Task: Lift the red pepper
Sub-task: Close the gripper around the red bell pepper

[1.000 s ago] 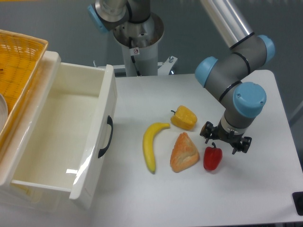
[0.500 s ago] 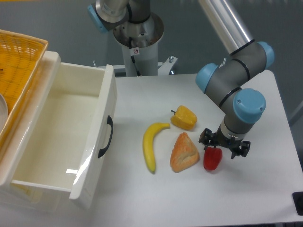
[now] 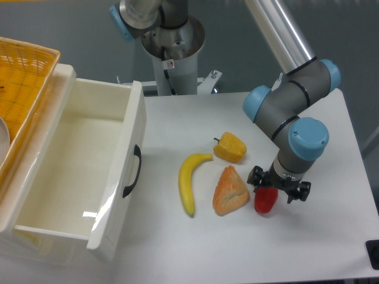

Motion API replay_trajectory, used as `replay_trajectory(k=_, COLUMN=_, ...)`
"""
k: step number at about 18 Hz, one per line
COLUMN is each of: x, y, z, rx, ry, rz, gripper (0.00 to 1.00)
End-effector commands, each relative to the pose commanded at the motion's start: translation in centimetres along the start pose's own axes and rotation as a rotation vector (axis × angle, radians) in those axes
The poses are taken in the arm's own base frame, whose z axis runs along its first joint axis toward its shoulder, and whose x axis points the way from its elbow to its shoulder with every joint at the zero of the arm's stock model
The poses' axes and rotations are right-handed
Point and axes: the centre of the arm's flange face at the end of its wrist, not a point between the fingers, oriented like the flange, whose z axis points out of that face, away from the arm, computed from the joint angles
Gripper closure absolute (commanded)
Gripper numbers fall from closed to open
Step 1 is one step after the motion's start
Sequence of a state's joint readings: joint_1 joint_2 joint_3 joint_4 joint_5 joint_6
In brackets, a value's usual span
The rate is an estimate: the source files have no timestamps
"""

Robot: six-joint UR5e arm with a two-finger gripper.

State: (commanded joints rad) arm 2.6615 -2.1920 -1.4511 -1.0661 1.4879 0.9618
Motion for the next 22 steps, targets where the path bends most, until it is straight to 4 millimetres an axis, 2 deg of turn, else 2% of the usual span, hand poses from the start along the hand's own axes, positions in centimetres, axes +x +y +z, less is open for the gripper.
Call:
replay_trajectory(k=17, x=0.0, y=0.1, z=2.0, rx=-0.019, ry=0.022, rz=0.001, gripper=0.04)
replay_trajectory(k=19, x=0.0, y=0.1, z=2.0, rx=-0.019, ry=0.022, rz=0.001, gripper=0.08)
replay_trajectory(k=22, x=0.0, y=0.1, z=2.2, rx=-0.021, ry=0.023, rz=0.001, gripper=0.26)
